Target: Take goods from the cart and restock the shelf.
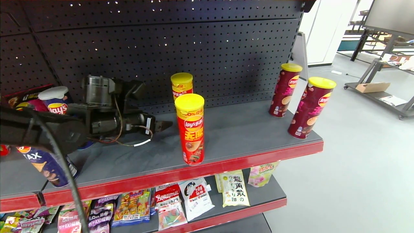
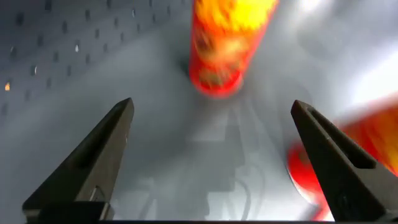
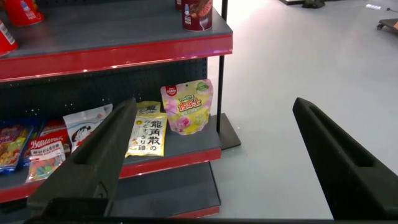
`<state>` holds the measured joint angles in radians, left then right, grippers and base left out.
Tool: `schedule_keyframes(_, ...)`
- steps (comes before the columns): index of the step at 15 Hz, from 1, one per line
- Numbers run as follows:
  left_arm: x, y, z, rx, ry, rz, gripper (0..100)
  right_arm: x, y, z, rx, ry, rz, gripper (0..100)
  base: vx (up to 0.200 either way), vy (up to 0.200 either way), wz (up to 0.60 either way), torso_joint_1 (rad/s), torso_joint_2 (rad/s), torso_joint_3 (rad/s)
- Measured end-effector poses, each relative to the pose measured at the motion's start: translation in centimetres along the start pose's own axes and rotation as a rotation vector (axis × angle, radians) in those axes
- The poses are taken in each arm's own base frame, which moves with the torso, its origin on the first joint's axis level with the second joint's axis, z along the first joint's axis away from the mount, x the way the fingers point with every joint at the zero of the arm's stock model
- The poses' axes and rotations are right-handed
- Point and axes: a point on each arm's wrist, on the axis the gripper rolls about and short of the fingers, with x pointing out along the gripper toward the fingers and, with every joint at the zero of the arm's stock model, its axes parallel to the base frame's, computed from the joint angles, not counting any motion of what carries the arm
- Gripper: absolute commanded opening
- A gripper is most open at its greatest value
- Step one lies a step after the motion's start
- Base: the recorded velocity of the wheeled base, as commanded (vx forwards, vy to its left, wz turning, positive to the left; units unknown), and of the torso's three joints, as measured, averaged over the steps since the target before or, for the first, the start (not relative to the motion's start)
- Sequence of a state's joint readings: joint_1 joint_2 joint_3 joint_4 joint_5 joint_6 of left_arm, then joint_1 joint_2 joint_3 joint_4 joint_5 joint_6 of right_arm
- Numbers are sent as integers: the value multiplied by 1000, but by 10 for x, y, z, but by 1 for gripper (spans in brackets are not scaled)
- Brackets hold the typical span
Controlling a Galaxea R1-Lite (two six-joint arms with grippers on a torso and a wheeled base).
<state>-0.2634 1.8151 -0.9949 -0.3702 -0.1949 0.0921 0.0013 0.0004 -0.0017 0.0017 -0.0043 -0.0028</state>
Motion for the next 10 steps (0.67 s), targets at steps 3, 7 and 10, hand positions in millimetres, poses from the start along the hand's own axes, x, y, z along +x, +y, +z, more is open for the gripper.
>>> schedule_keyframes(3,-80,-15,-13,16,11,100,100,0,0,0,0,0,0,100,0,0,0,0,0,0)
schedule_keyframes(7,-209,-38,-39,14,-74,110,100,0,0,0,0,0,0,100,0,0,0,0,0,0)
schedule_keyframes(10,-272,-58,-90,15,-188,138,100,0,0,0,0,0,-1,100,0,0,0,0,0,0)
